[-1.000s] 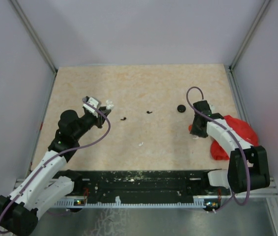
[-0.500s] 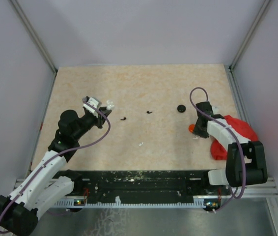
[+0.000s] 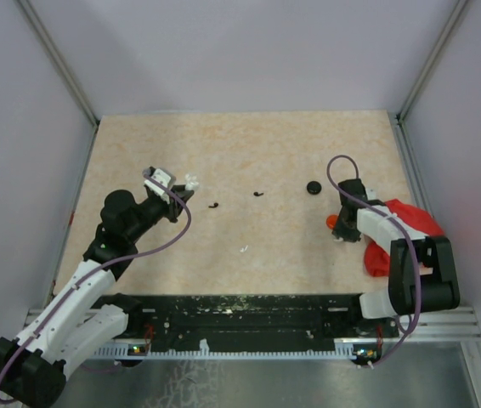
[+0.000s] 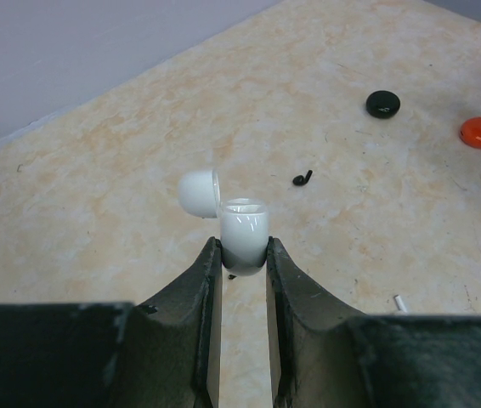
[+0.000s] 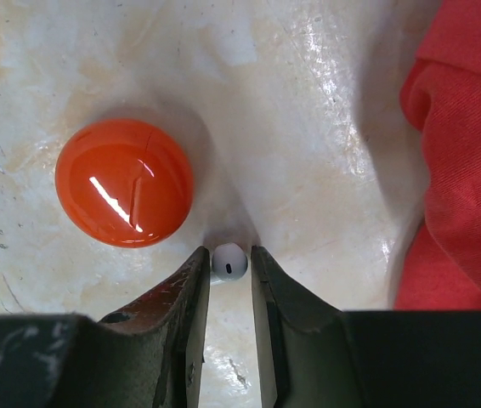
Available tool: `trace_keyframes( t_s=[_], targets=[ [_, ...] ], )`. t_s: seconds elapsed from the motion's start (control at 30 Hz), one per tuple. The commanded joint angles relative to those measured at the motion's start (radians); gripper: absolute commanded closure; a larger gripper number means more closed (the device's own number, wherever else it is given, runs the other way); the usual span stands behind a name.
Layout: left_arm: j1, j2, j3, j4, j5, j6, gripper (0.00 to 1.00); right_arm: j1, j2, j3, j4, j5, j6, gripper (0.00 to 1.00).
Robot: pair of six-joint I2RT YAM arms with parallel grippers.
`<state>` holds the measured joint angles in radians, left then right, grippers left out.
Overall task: Insert the wireless bluetooth earbuds into the charging case
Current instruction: Pick up the earbud from the center of the board, then place the earbud in the charging case.
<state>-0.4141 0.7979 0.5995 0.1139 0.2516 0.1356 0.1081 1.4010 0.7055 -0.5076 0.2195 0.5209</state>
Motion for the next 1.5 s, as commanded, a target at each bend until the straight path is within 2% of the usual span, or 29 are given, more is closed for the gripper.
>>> trace_keyframes(
  t_s=[0.0, 0.4, 0.63, 0.87, 1.13, 1.47],
  targets=[
    [0.005, 0.001, -0.001, 0.031, 0.018, -0.002, 0.99, -0.005, 0.009, -0.01, 0.025, -0.02, 0.007, 0.74],
    [0.005, 0.034, -0.003, 0.055, 0.104, -0.023, 0.99, 0.027, -0.092, 0.04, -0.003, -0.05, -0.027, 0.85],
    [0.002, 0.061, -0.019, 0.155, 0.172, -0.088, 0.99, 0.182, -0.119, 0.186, -0.042, 0.033, -0.066, 0.86],
    [-0.028, 0.092, -0.048, 0.29, 0.221, -0.149, 0.99, 0.362, -0.134, 0.343, -0.023, 0.164, -0.178, 0.87],
    [-0.07, 0.135, -0.066, 0.423, 0.279, -0.167, 0.99, 0.528, -0.179, 0.434, 0.091, 0.237, -0.368, 0.87],
    [-0.102, 0.198, -0.088, 0.628, 0.394, -0.181, 0.99, 0.752, -0.24, 0.443, 0.292, 0.298, -0.624, 0.88]
  ],
)
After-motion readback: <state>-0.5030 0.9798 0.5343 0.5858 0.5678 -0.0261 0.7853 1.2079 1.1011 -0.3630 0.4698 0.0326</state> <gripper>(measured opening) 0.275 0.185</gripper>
